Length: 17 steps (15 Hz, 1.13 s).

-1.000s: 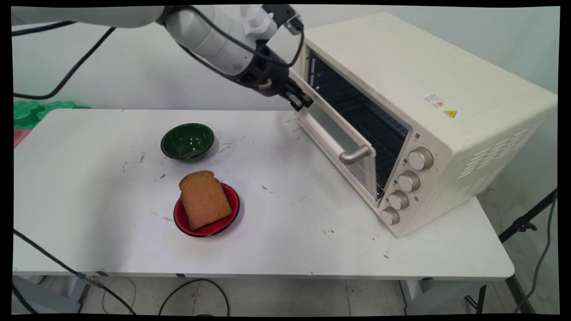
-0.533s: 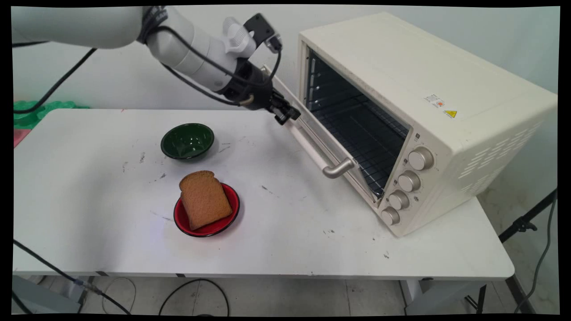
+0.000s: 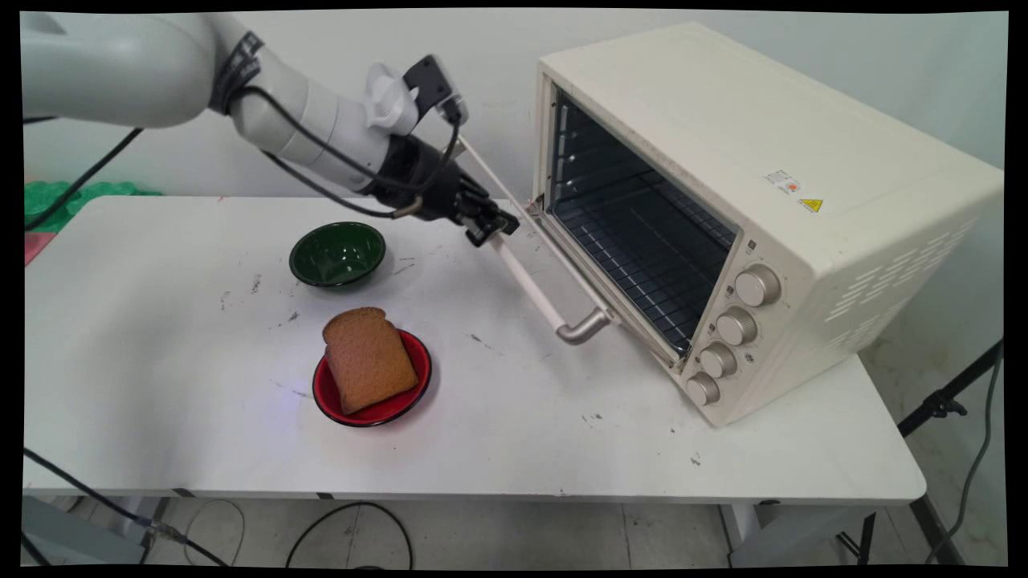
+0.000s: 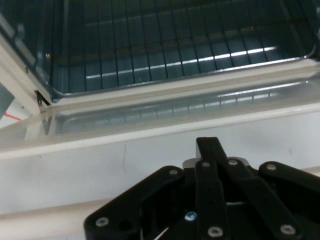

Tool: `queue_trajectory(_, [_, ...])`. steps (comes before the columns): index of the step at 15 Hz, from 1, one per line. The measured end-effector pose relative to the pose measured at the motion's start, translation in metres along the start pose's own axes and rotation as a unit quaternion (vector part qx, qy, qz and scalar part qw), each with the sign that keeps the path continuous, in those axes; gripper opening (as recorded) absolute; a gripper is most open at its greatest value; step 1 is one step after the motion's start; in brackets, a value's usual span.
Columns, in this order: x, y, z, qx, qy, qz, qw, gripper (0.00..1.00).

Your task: Open the oven

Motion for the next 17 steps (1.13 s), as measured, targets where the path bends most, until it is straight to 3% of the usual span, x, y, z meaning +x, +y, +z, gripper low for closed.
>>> queue_trajectory(17, [-0.107,-0.022,0.005,-0.026,0.004,0.013,0.9996,0.0])
